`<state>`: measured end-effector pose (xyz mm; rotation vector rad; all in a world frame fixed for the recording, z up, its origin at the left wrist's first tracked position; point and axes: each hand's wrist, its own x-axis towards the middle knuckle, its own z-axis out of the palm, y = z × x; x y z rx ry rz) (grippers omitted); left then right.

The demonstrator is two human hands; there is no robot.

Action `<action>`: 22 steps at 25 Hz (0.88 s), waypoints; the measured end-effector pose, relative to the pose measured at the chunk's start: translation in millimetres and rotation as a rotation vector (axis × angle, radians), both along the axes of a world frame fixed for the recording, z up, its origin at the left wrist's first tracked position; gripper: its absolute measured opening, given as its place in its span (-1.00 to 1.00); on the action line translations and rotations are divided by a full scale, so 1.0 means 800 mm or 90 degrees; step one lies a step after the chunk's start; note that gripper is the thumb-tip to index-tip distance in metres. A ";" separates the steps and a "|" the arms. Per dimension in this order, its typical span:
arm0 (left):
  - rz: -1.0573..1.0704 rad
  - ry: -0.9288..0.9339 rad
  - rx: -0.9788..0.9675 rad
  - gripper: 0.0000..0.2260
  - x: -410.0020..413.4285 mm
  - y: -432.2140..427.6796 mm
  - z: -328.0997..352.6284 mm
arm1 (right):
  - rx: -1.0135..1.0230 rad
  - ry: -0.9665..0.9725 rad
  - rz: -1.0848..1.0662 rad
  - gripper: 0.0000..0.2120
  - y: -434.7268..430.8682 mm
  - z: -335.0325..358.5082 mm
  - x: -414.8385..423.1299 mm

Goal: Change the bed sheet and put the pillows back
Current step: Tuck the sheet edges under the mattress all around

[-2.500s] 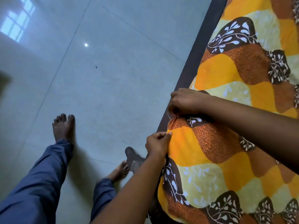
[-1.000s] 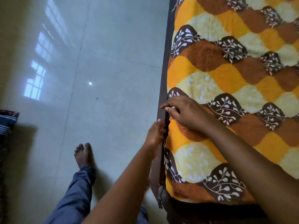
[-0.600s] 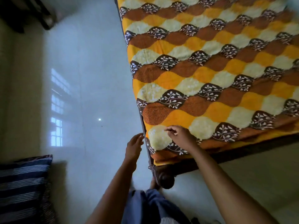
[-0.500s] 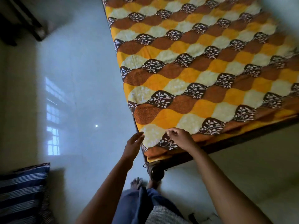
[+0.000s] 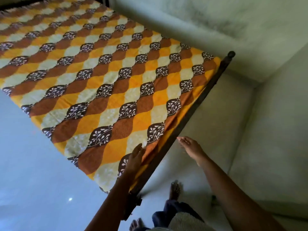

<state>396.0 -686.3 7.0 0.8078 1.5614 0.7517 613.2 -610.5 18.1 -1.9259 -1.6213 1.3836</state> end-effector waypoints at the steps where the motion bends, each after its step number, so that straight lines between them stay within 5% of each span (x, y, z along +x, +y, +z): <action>1: 0.004 -0.015 -0.001 -0.68 0.017 0.023 0.004 | -0.002 0.018 -0.030 -0.67 0.016 -0.001 0.017; 7: 0.027 -0.007 0.012 -0.76 0.125 0.183 0.007 | 0.008 0.031 -0.080 -0.68 0.149 0.001 0.115; 12: 0.049 0.156 -0.003 -0.71 0.179 0.262 -0.013 | 0.029 0.013 0.037 -0.71 0.258 -0.004 0.137; 22: 0.081 0.373 0.040 -0.82 0.214 0.325 -0.135 | 0.089 -0.212 0.632 -0.78 0.454 -0.110 0.107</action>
